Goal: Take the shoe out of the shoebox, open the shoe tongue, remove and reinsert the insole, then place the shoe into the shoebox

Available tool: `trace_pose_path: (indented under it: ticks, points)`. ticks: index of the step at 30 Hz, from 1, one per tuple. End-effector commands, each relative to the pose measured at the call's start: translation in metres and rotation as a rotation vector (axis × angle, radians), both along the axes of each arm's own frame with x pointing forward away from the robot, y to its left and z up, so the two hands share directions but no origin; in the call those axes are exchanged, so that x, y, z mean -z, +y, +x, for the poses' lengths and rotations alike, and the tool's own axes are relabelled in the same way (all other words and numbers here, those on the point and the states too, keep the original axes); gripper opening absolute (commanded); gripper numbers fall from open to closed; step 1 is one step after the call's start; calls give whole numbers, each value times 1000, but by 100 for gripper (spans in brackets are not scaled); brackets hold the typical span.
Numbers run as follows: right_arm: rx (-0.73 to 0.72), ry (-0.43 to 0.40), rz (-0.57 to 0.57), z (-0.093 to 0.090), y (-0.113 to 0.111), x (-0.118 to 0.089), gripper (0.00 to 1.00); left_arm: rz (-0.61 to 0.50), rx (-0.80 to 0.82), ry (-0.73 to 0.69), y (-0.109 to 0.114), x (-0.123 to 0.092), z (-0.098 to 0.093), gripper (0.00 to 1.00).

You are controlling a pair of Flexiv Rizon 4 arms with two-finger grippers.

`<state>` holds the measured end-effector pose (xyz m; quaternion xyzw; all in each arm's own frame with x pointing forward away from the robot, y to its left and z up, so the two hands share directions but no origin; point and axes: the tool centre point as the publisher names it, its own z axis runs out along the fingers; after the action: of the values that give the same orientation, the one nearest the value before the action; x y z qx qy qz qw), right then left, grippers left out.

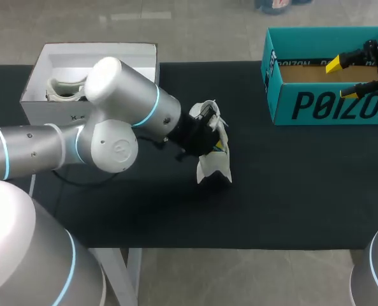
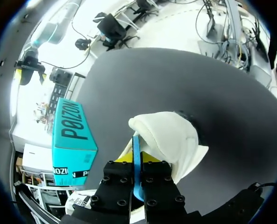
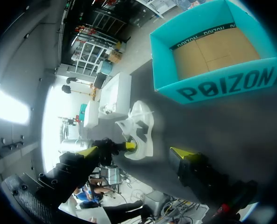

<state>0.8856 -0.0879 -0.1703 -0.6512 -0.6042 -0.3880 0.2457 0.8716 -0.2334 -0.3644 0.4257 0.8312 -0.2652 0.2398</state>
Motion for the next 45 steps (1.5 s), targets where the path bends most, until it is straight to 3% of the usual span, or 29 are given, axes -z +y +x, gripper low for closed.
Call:
trace_pose_path:
  ticks: [1, 2, 3, 4, 11, 18, 19, 20, 22, 24, 25, 45]
  points:
    - [0, 1, -3, 0, 0, 0, 100, -10, 10, 9, -1, -2, 0, 11]
    - [0, 1, -3, 0, 0, 0, 100, -1, 16, 13, 0, -4, -1, 41]
    - [0, 1, -3, 0, 0, 0, 100, 2, 18, 8, 2, -7, -3, 87]
    - [0, 1, -3, 0, 0, 0, 100, -2, 21, 10, 4, -10, -4, 100]
    - [0, 1, -3, 0, 0, 0, 100, 9, 22, -11, 14, -27, -7, 100]
    - [0, 1, -3, 0, 0, 0, 100, 25, 33, -16, 15, -31, -10, 80]
    - [0, 1, -3, 0, 0, 0, 100, 28, 34, -17, 14, -31, -10, 69]
    - [0, 1, -3, 0, 0, 0, 100, 30, 34, -17, 14, -30, -10, 48]
    - [0, 1, -3, 0, 0, 0, 100, 35, 33, -17, 14, -29, -10, 37]
    - [0, 1, -3, 0, 0, 0, 100, 51, 32, -19, 14, -27, -10, 4]
    - [0, 1, -3, 0, 0, 0, 100, 58, 36, -17, 14, -26, -9, 0]
    - [0, 1, -3, 0, 0, 0, 100, 85, 44, 9, 5, -4, -6, 0]
